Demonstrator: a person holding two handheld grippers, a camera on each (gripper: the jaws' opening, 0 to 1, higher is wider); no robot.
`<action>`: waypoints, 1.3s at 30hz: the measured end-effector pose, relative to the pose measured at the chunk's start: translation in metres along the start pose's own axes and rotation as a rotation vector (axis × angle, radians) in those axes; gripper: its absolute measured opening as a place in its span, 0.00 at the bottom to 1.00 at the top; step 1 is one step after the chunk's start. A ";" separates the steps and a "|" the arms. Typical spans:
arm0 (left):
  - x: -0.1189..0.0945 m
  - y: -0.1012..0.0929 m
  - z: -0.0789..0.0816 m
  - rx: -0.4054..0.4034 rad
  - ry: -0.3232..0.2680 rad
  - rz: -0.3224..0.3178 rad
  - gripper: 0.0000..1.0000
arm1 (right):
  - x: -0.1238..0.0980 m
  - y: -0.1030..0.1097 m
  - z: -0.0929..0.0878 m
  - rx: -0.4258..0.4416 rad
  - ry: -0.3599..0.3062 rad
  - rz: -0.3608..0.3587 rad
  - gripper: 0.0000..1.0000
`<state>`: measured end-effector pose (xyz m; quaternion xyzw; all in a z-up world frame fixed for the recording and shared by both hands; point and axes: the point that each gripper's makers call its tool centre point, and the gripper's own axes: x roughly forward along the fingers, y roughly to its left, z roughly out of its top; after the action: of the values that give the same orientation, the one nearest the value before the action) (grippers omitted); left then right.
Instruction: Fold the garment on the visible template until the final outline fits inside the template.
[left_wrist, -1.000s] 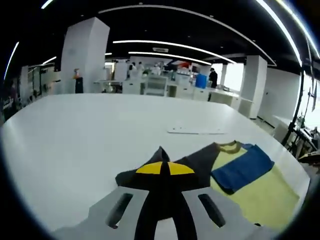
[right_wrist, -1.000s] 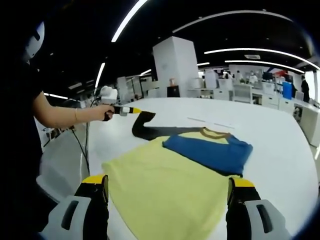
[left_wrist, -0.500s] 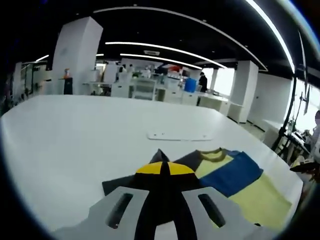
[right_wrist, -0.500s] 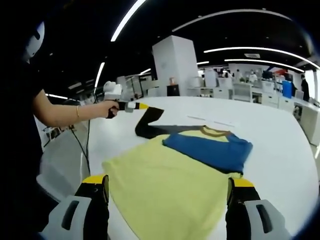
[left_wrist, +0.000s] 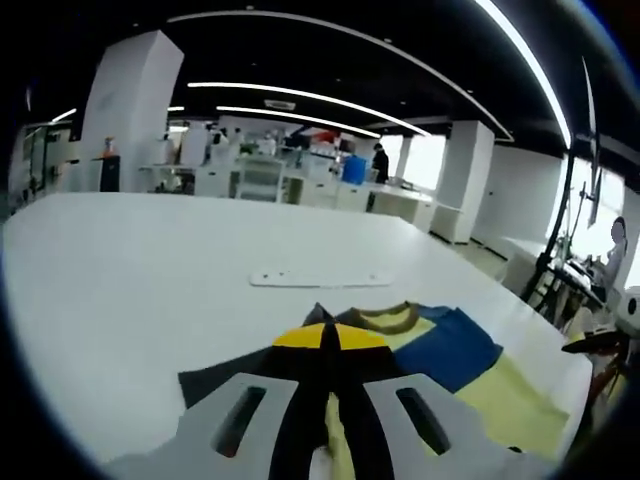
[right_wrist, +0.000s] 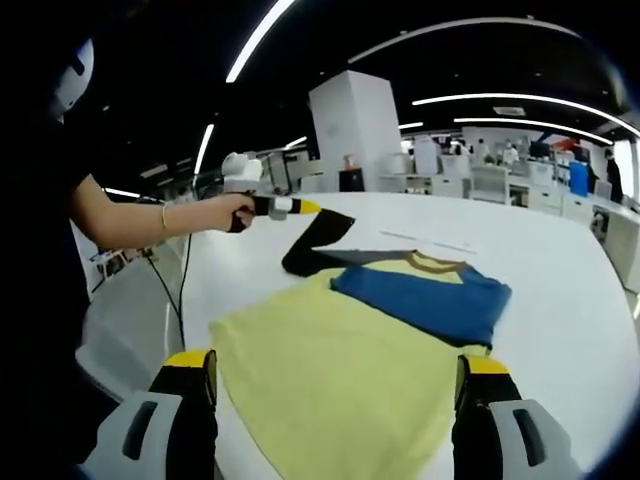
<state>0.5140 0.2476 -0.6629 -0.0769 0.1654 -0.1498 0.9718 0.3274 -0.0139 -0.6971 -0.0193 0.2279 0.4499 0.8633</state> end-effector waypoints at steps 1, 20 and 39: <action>0.002 -0.003 0.002 0.000 -0.002 -0.007 0.00 | 0.000 0.000 0.000 0.002 -0.001 0.000 0.99; 0.038 -0.078 0.016 0.033 -0.022 -0.131 0.00 | -0.004 -0.002 -0.005 0.010 0.010 -0.004 0.98; 0.070 -0.137 0.019 -0.007 -0.042 -0.222 0.00 | -0.010 -0.008 -0.021 0.052 0.042 -0.031 0.98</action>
<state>0.5471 0.0976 -0.6390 -0.1014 0.1358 -0.2540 0.9522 0.3210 -0.0318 -0.7136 -0.0098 0.2576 0.4298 0.8653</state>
